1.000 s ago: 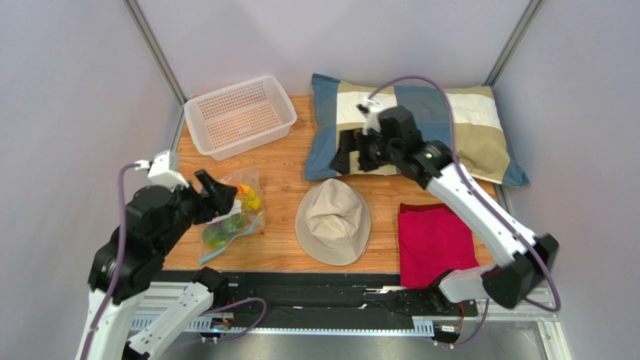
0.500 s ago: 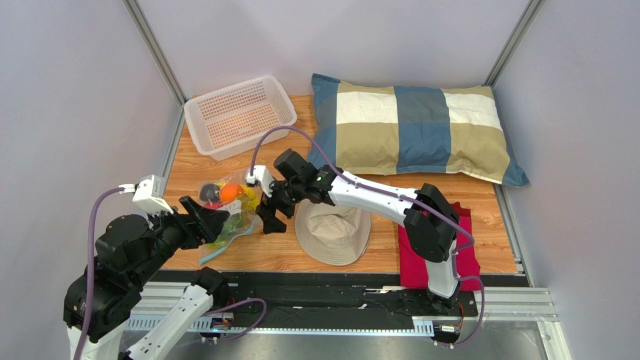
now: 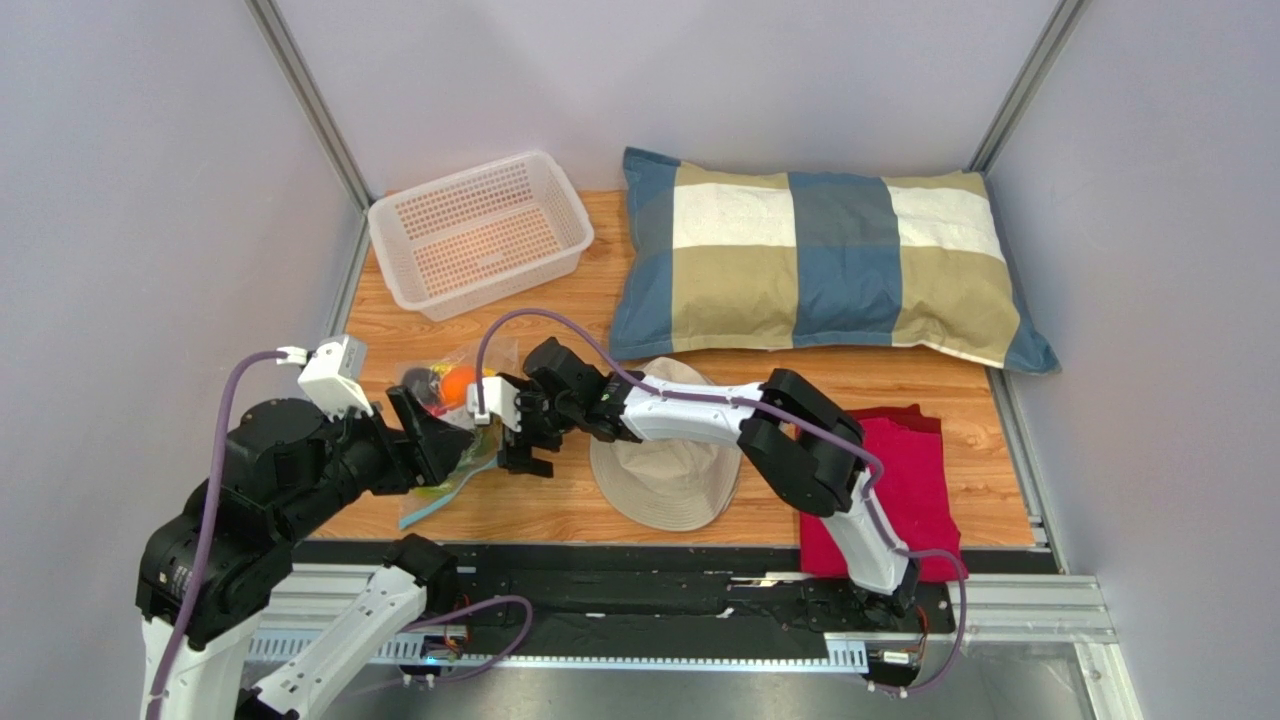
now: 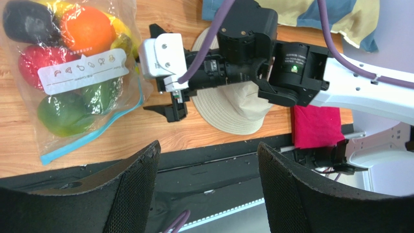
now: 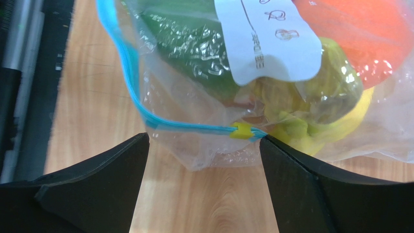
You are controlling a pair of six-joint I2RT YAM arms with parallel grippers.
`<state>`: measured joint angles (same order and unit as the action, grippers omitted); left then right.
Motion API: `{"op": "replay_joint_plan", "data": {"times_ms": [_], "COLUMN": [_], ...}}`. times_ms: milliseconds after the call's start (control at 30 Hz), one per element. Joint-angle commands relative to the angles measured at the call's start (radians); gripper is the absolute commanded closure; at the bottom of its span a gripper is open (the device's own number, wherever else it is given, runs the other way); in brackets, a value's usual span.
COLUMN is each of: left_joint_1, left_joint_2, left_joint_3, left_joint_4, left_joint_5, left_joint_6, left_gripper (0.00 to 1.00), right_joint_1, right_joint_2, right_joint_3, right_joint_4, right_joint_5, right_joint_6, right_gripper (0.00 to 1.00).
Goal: Open the zip-top bag and remove the fake food
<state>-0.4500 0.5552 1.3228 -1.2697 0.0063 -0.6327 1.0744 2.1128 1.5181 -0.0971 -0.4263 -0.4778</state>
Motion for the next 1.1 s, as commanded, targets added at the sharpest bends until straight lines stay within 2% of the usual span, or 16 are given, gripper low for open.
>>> {"op": "replay_joint_plan", "data": {"times_ms": [0,133,233,433,700,933,1067], "left_joint_1": [-0.003,-0.003,-0.003,-0.003,-0.003,-0.003,-0.003], "left_joint_2": [0.014,0.000,-0.018,-0.047,-0.064,-0.097,-0.107], "left_joint_3": [0.036,0.041,0.030,0.016,0.019,-0.002,-0.028], "left_joint_4": [-0.046,-0.071,-0.092,-0.108,-0.131,-0.132,-0.140], "left_joint_5": [0.017,0.017,0.021,0.011,0.008,0.011,0.020], "left_joint_6": [0.039,0.036,0.025,0.014,0.008,-0.012,-0.025], "left_gripper": [0.22,0.23,0.23,0.23,0.23,0.23,0.23], "right_joint_1": [0.001,0.002,-0.001,-0.021,-0.048,-0.068,-0.070], "right_joint_2": [0.050,0.029,-0.005,-0.008,-0.079,-0.031,0.022], "right_joint_3": [0.082,0.042,0.033,0.019,-0.067,0.010,0.072], "right_joint_4": [0.086,0.140,0.115,0.102,0.117,0.066,0.059], "right_joint_5": [0.020,0.060,0.057,-0.028,-0.049,-0.126,-0.183], "right_joint_6": [-0.134,-0.188,-0.219,-0.197,-0.174,-0.182,-0.157], "right_gripper": [0.10,0.07,0.07,0.08,0.09,0.12,0.18]}}
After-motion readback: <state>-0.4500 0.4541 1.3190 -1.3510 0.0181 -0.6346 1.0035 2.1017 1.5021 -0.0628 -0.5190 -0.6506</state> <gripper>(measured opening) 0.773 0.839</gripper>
